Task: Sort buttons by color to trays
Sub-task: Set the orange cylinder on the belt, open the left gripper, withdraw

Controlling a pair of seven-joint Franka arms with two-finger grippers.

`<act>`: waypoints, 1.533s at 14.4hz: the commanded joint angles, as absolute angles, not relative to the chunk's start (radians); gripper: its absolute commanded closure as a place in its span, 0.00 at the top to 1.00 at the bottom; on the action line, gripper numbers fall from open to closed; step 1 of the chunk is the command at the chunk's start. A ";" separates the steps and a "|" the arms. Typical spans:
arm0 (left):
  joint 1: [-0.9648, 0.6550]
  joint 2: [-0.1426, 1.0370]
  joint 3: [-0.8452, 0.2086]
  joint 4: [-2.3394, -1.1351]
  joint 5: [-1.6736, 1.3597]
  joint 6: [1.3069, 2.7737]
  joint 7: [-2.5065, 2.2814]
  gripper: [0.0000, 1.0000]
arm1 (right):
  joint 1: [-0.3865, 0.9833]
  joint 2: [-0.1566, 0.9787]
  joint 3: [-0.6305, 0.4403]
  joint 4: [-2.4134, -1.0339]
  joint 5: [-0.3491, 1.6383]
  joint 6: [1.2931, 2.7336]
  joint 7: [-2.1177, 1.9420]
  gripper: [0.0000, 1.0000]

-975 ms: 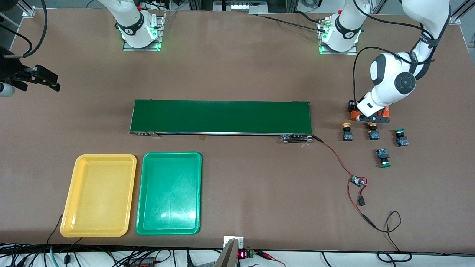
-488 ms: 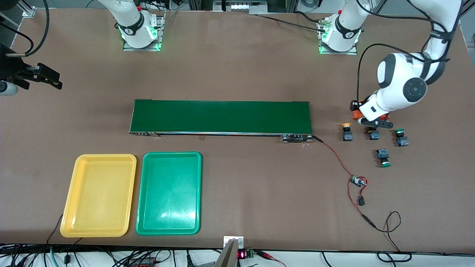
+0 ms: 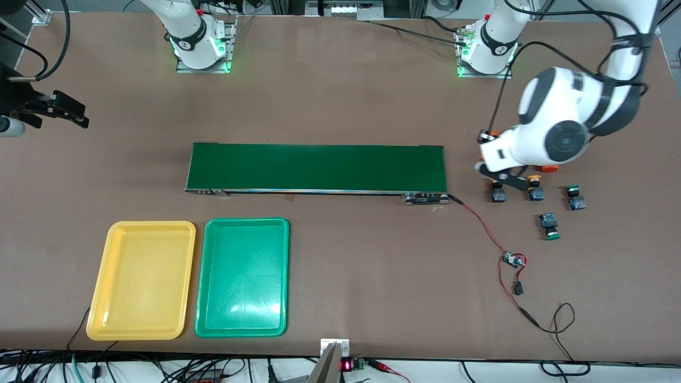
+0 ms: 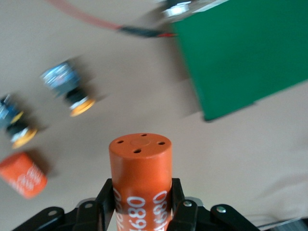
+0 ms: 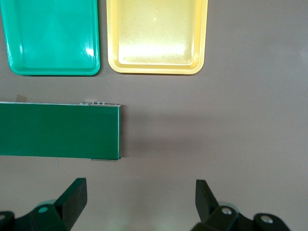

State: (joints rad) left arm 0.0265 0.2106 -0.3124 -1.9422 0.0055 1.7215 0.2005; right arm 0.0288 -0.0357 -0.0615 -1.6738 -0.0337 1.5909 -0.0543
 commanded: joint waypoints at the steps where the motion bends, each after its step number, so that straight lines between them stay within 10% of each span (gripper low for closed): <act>1: 0.034 0.253 -0.417 -1.905 -0.008 1.750 0.334 0.21 | 0.020 -0.055 -0.060 -1.687 -0.017 1.591 -0.057 1.00; 13: -0.046 0.439 -0.497 -1.970 0.100 2.111 0.845 0.24 | 0.017 -0.051 -0.061 -1.687 -0.017 1.598 -0.057 1.00; 14: -0.057 0.439 -0.495 -1.967 0.101 2.111 0.845 0.37 | 0.017 -0.051 -0.061 -1.687 -0.017 1.598 -0.057 1.00; 15: -0.057 0.439 -0.495 -1.967 0.103 2.111 0.847 0.84 | 0.018 -0.049 -0.061 -1.687 -0.017 1.600 -0.057 1.00; 16: -0.055 0.436 -0.495 -1.967 0.103 2.106 0.847 1.00 | 0.018 -0.051 -0.061 -1.687 -0.017 1.601 -0.057 1.00; 22: 0.014 0.342 -0.489 -1.876 0.100 1.842 0.723 1.00 | 0.017 -0.051 -0.061 -1.687 -0.017 1.598 -0.057 1.00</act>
State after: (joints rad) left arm -0.0187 0.3975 -0.4915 -1.9261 0.0854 1.9722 0.7799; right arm 0.0277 -0.0356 -0.0657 -1.6739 -0.0337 1.5931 -0.0543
